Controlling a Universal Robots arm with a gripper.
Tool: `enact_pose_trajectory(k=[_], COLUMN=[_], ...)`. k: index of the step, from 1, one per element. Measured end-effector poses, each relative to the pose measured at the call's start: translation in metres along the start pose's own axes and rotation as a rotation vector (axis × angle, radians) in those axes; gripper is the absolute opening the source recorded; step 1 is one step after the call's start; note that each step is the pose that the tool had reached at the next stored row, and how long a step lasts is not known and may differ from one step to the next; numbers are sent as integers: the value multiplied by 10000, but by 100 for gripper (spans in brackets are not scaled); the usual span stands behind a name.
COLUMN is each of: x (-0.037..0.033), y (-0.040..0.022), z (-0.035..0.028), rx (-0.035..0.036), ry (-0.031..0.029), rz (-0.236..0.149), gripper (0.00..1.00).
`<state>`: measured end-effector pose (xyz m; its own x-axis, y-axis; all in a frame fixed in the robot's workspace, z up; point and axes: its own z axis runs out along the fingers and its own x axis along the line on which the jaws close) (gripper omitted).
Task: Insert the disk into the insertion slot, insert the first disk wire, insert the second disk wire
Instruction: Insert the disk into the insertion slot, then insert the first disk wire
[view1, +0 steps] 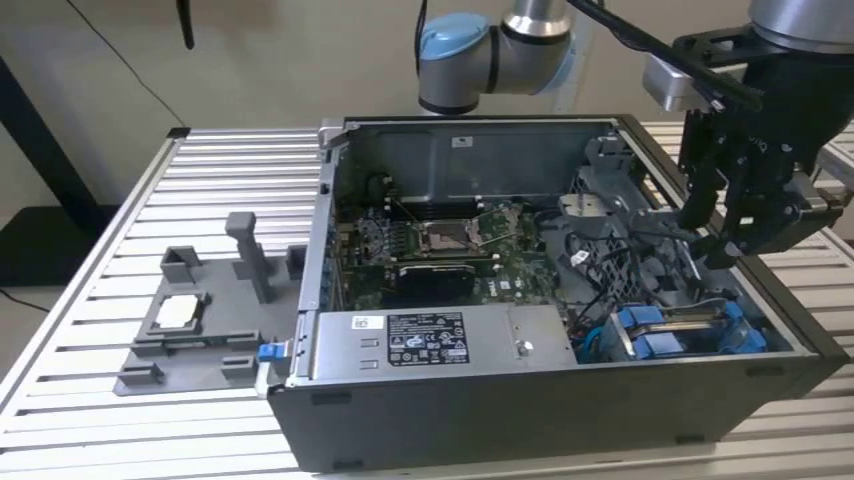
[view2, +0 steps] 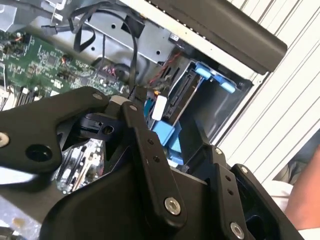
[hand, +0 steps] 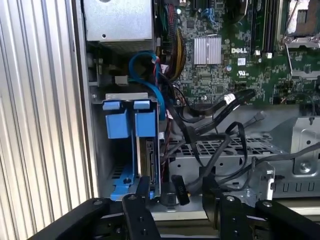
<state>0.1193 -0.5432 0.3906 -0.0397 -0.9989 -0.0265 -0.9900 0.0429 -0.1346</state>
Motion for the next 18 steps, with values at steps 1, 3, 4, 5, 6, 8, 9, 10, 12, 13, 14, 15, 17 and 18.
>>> enact_pose_trajectory(k=[1,3,4,5,6,8,9,10,12,13,14,15,17,18], x=[-5,-16,-21,-25,-28,-33,-35,-35,-35,-35,-35,-35,-35,-34], y=[3,12,17,22,26,31,33,33,31,24,5,-18,-73,-105], z=[5,20,25,28,30,34,39,44,52,58,63,68,82,88], rx=[59,138,146,152,159,188,213,222,223,216,152,54,-162,-277], ry=[-4,-9,-9,-9,-10,-11,-13,-12,-10,-7,0,7,15,20], rz=[-6,-12,-12,-13,-13,-14,-14,-15,-15,-14,-13,-12,-7,-5], gripper=[52,46,40,40,34,22,22,19,19,19,19,19,19,19])
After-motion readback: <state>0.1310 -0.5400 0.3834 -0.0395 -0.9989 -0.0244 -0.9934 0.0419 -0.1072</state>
